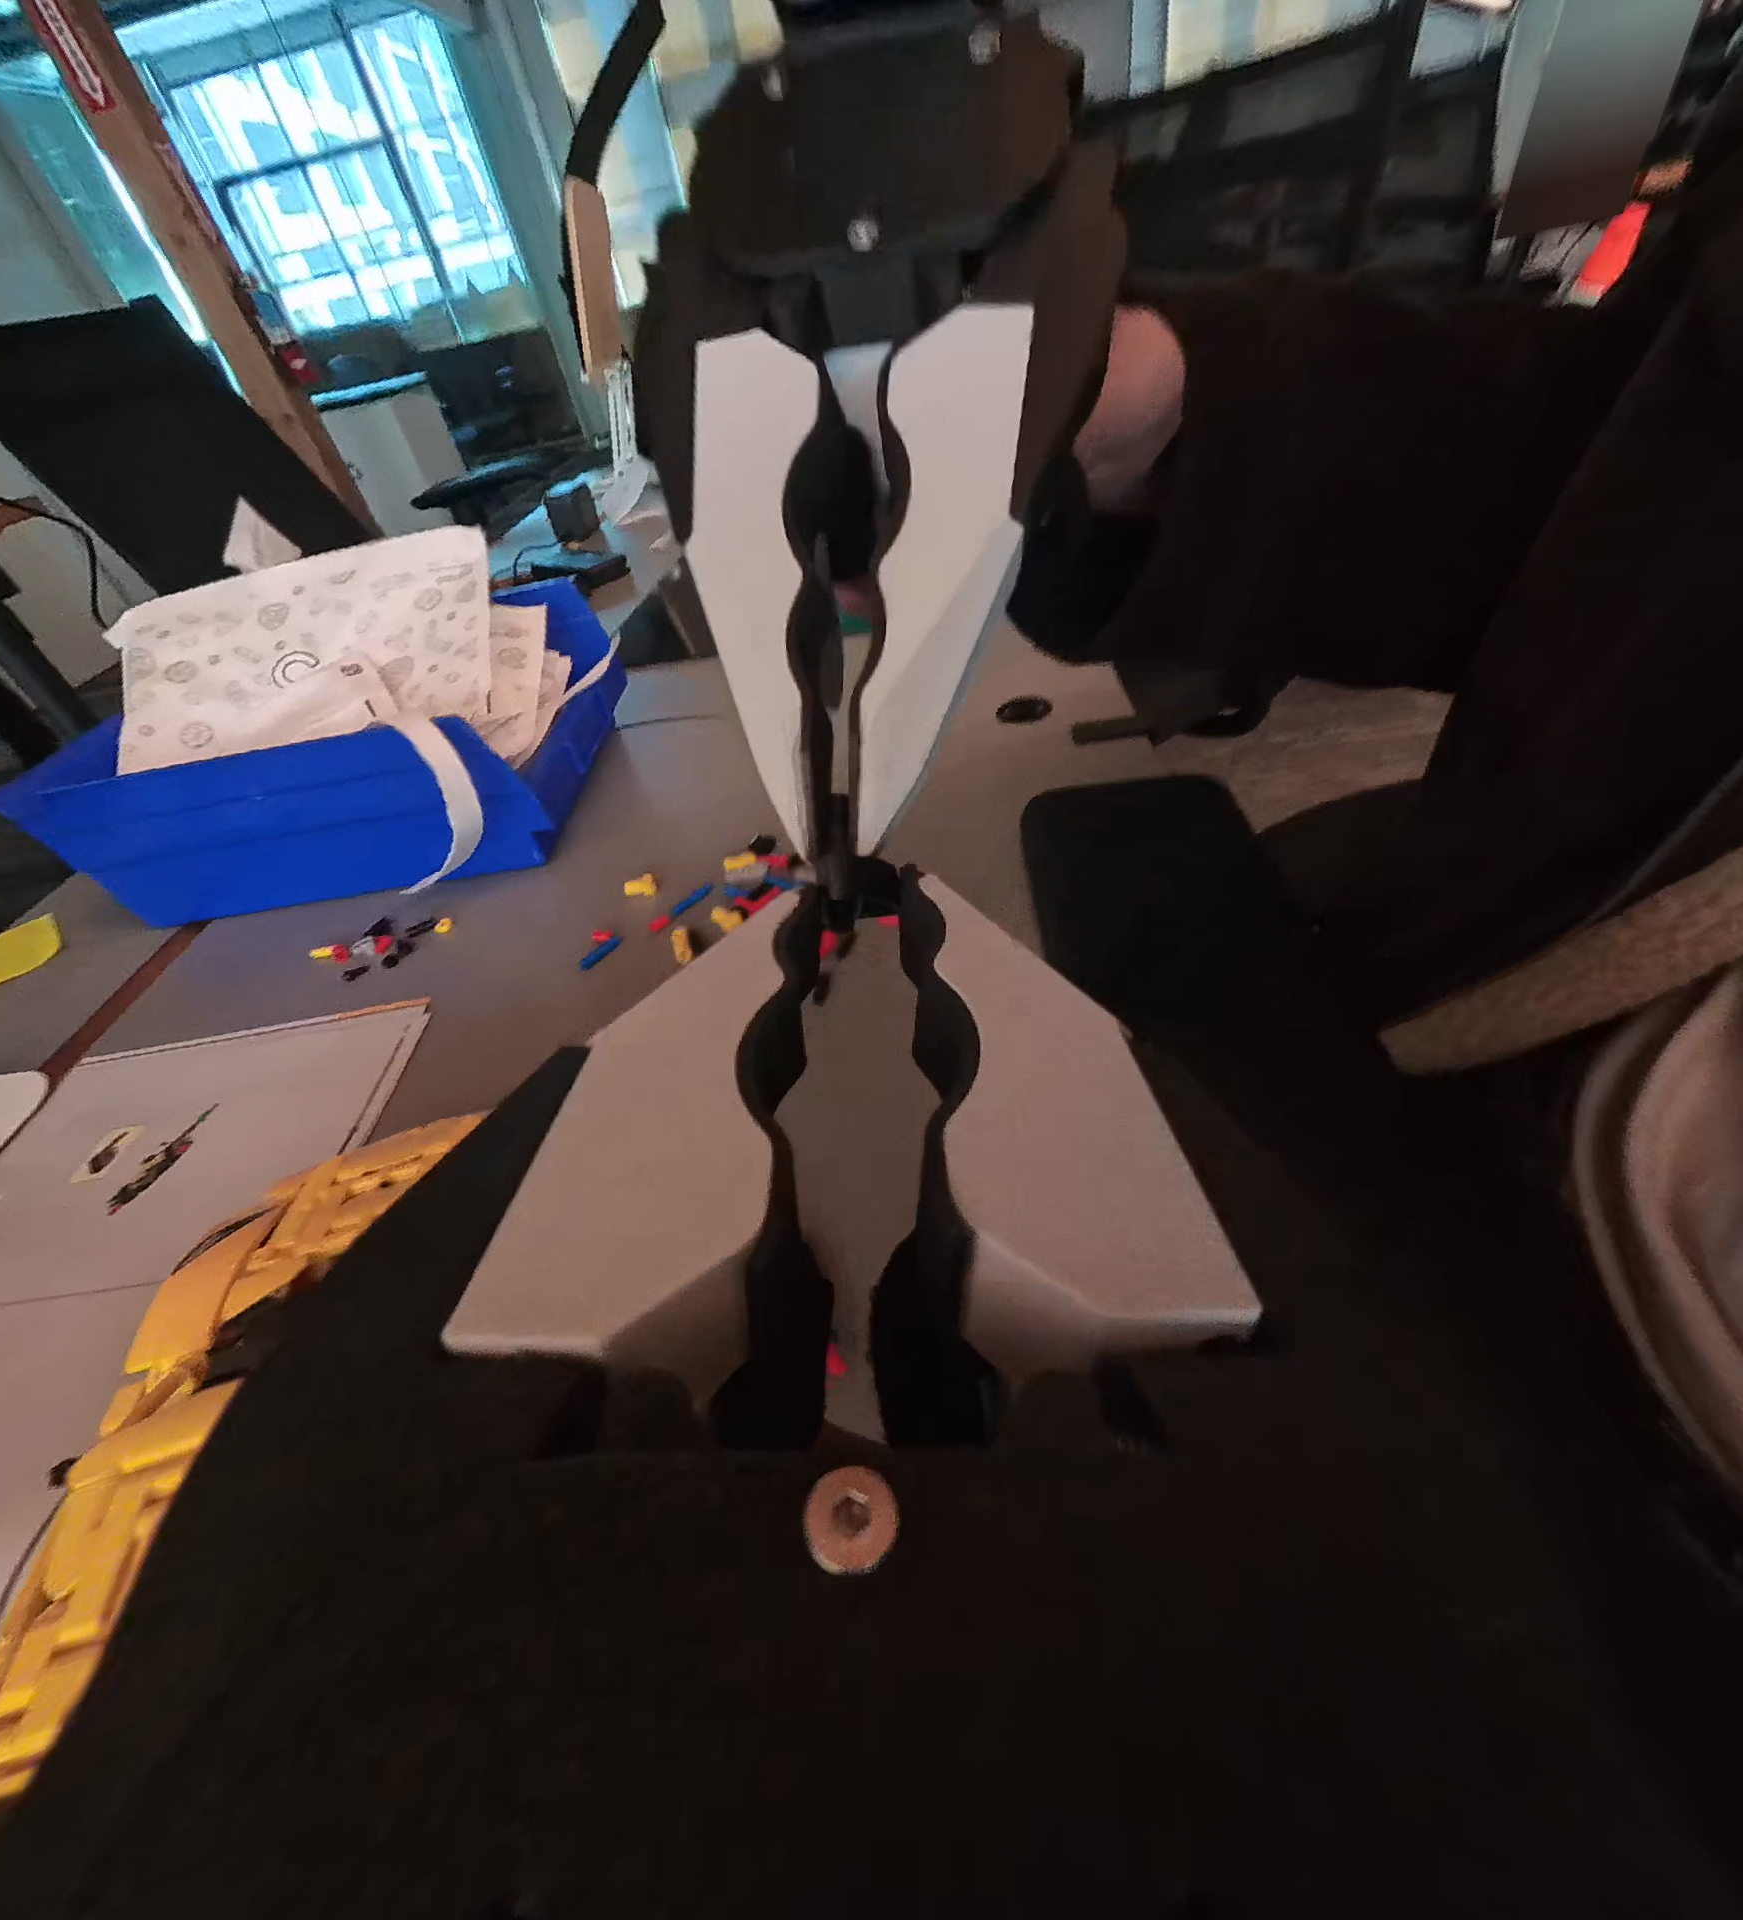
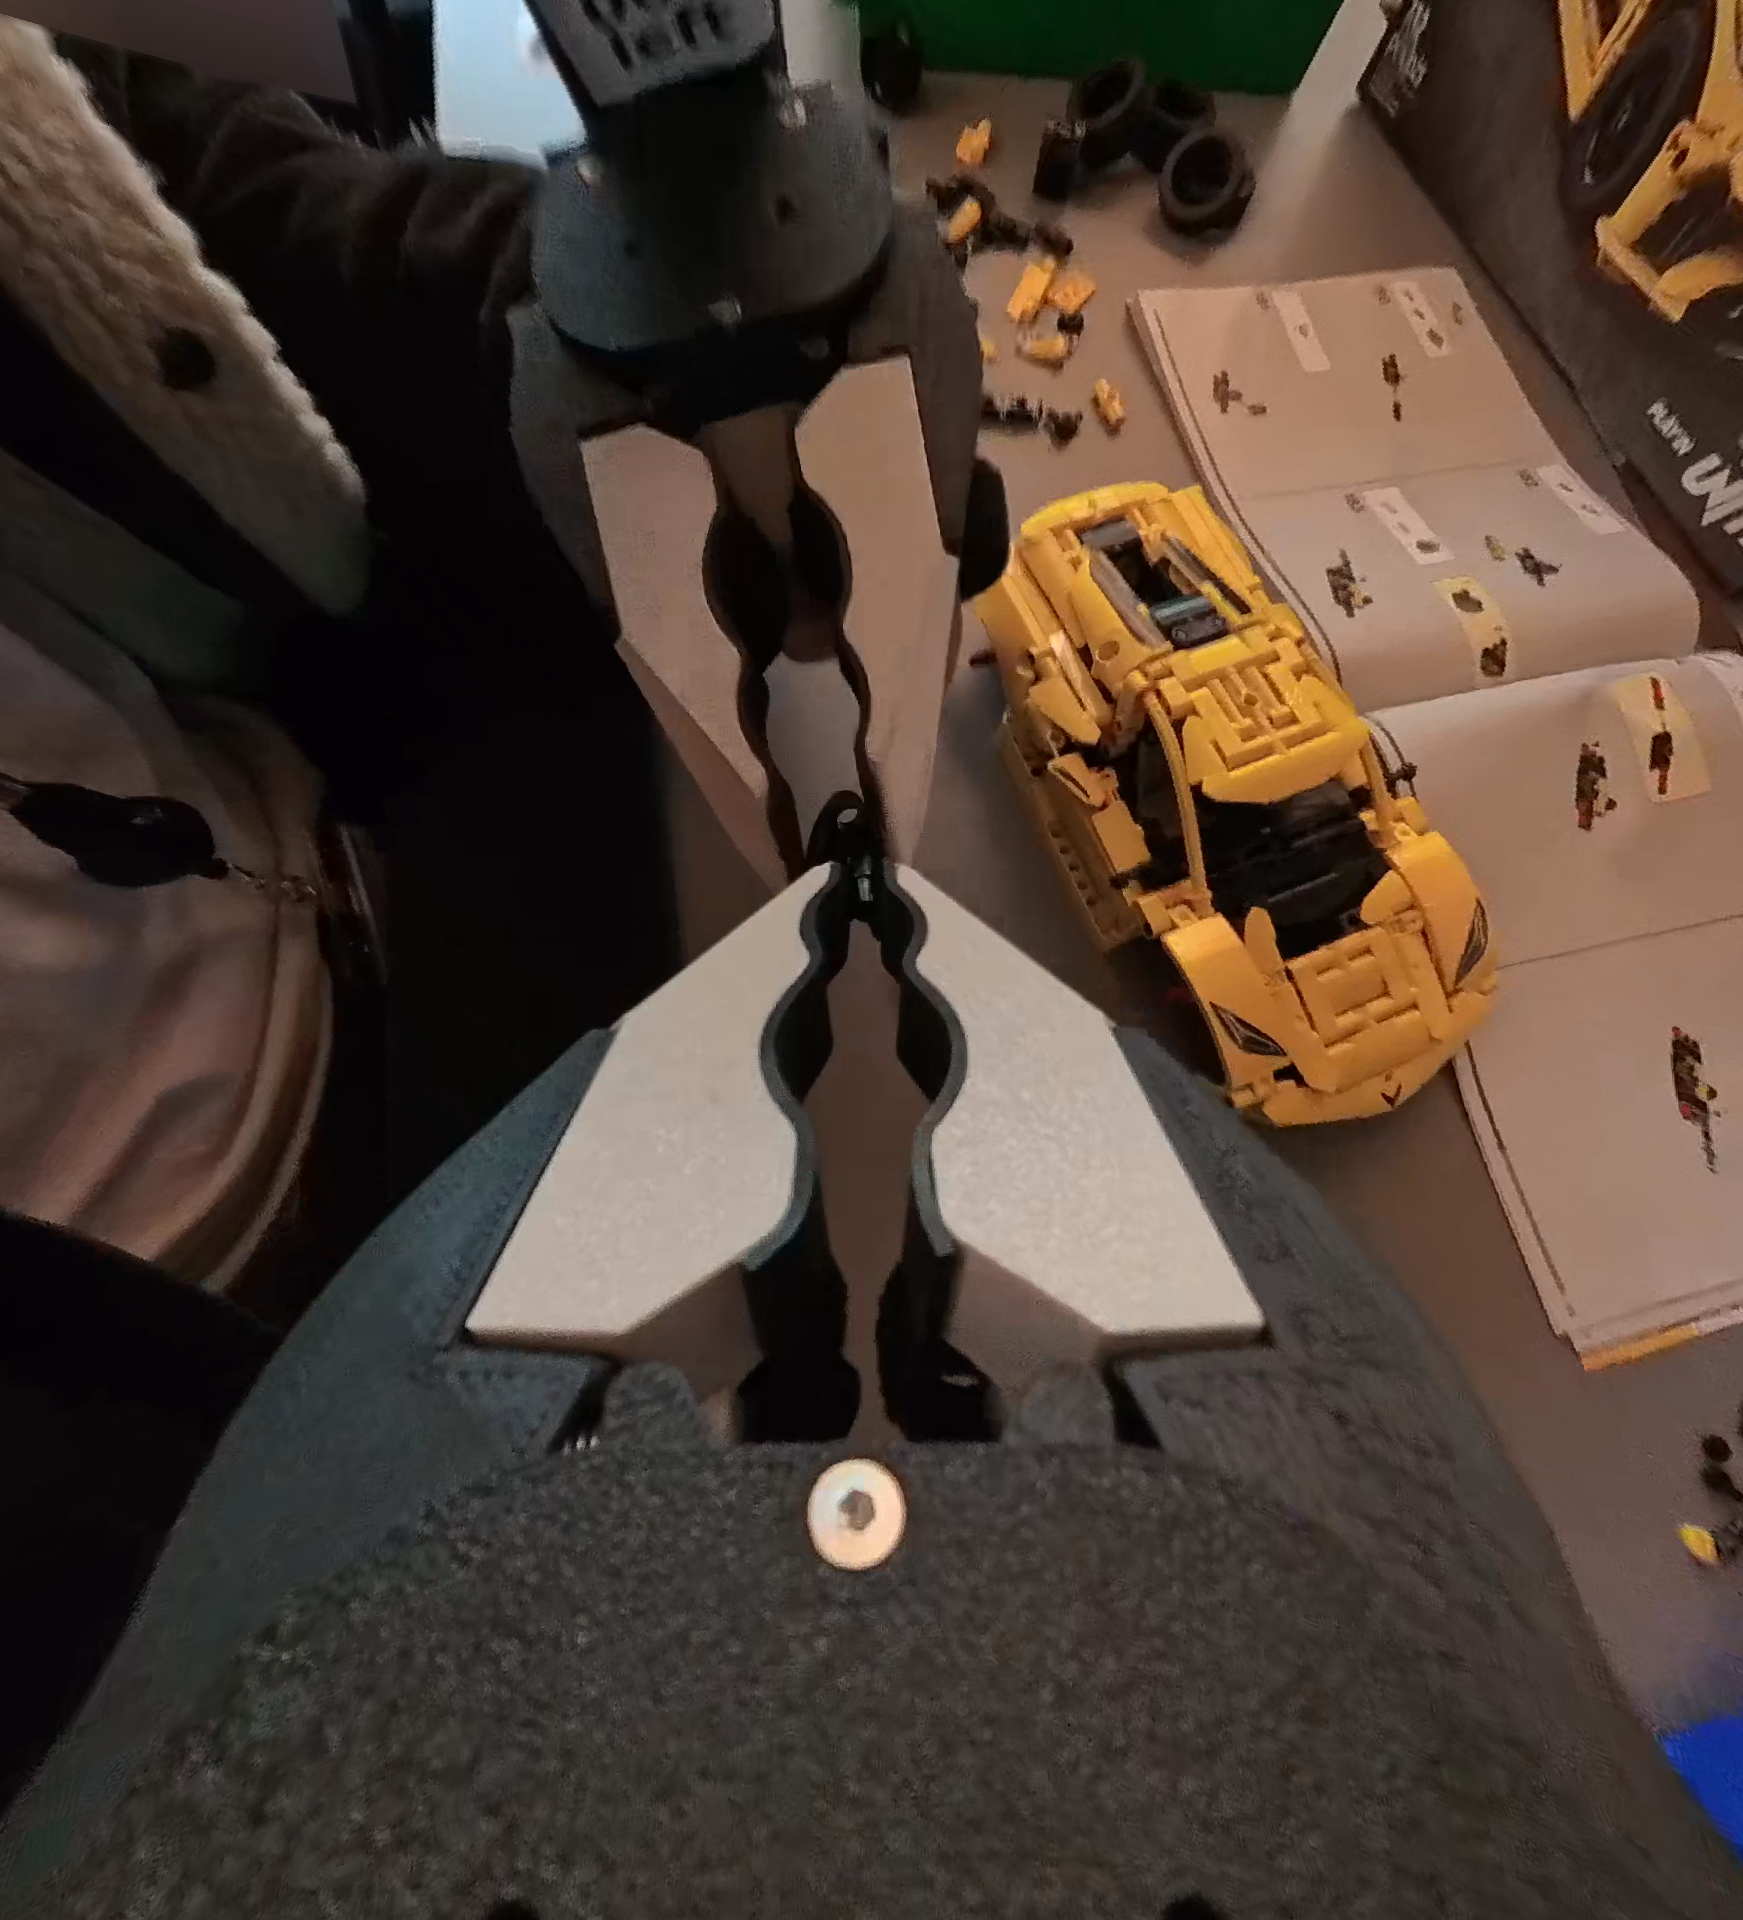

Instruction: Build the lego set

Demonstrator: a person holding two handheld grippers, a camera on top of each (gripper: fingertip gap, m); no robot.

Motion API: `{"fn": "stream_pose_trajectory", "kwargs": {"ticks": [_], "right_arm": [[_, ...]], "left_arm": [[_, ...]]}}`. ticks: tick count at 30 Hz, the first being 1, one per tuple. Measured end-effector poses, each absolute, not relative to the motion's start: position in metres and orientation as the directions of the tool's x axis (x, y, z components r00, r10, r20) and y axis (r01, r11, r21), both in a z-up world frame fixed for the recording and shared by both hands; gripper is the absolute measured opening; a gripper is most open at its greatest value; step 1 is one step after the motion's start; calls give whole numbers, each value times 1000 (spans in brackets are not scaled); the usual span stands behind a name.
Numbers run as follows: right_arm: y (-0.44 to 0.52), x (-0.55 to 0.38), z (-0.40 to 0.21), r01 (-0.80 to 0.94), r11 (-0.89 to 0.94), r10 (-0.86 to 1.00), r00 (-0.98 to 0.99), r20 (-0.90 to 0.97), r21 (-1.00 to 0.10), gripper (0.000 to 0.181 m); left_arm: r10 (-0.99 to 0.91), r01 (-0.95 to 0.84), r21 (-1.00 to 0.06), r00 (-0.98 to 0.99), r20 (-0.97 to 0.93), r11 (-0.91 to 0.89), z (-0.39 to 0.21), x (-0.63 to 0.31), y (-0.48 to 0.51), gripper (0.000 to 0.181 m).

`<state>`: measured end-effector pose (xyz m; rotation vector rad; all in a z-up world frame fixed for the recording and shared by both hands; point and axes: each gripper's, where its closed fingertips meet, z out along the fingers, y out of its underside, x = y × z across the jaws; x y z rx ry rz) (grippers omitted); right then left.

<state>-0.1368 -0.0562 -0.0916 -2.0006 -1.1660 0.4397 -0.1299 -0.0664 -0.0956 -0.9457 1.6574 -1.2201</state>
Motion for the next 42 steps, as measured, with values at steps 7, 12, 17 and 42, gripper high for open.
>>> {"fn": "stream_pose_trajectory", "kwargs": {"ticks": [7,12,17,42], "right_arm": [[-56,-128,-118,744,-347,844,513,156,-571,4],[-57,-124,-131,762,-413,840,531,116,-498,4],[-52,-124,-139,729,-427,825,556,99,-535,3],[-45,-118,-127,708,-378,769,599,224,-597,11]], "left_arm": [[-873,-190,-874,-306,-379,446,-122,-122,-64,13],[-833,-229,-812,-291,-470,537,-134,-118,-64,13],[-808,-282,-761,-290,-513,584,-144,-117,-60,12],[-888,-223,-875,-278,-365,429,-133,-115,-57,14]]}}
